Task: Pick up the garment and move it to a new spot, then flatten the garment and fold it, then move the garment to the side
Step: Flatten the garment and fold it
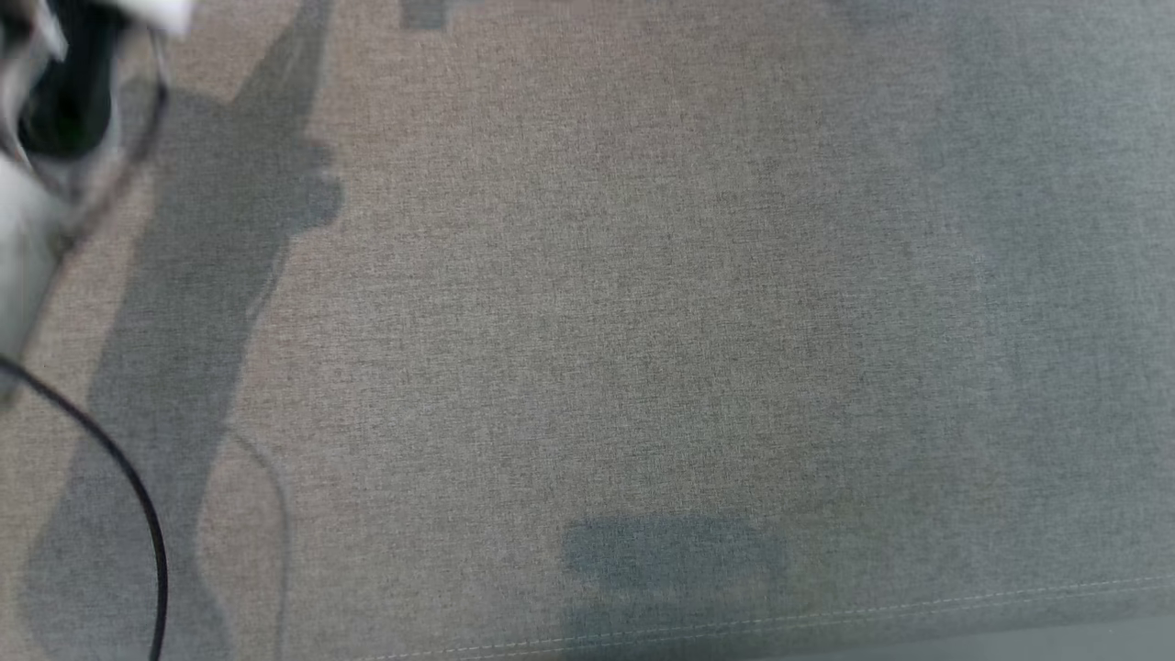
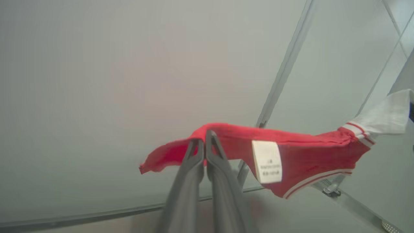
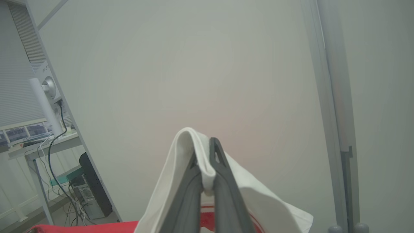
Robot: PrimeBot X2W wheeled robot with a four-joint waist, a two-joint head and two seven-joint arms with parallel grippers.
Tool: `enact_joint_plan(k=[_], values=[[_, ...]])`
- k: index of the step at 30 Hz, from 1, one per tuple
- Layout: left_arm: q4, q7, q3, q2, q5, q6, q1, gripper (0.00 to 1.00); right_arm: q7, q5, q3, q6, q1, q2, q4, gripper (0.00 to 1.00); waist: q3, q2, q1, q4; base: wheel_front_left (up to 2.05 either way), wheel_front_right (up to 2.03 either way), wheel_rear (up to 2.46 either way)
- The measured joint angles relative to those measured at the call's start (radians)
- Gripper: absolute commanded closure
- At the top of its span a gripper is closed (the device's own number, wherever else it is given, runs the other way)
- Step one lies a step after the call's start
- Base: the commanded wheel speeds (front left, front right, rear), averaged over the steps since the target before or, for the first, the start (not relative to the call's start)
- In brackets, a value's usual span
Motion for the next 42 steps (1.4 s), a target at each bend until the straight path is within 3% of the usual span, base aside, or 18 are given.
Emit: enact_joint_plan(k=[4, 11, 18, 27, 42], values=[[0.035, 0.001, -0.044, 0.025, -0.016, 0.0, 0.181, 1.0, 0.174, 0.123, 0.118, 0.0, 0.192, -0.038, -0.067, 1.0, 0.012, 0.0, 0.0, -0.002, 0.0, 0.0, 0.0], [0.035, 0.001, 0.011, 0.007, -0.011, 0.0, 0.367, 1.0, 0.34, 0.316, 0.212, 0.0, 0.43, -0.166, -0.204, 1.0, -0.001, 0.0, 0.0, 0.014, 0.0, 0.0, 0.0], [0.055, 0.001, 0.033, -0.015, 0.044, 0.0, 0.509, 1.0, 0.481, 0.438, 0.276, 0.0, 0.574, -0.242, -0.279, 1.0, -0.068, 0.0, 0.0, 0.024, 0.0, 0.0, 0.0], [0.099, 0.001, 0.091, -0.027, 0.105, 0.0, 0.687, 1.0, 0.508, 0.502, 0.314, 0.0, 0.747, -0.284, -0.335, 1.0, -0.186, 0.0, 0.0, 0.034, 0.0, 0.0, 0.0], [0.086, 0.002, 0.162, -0.079, 0.158, 0.0, 0.906, 1.0, 0.469, 0.541, 0.355, 0.0, 0.927, -0.282, -0.369, 1.0, -0.34, 0.0, 0.0, 0.077, 0.0, 0.0, 0.0]])
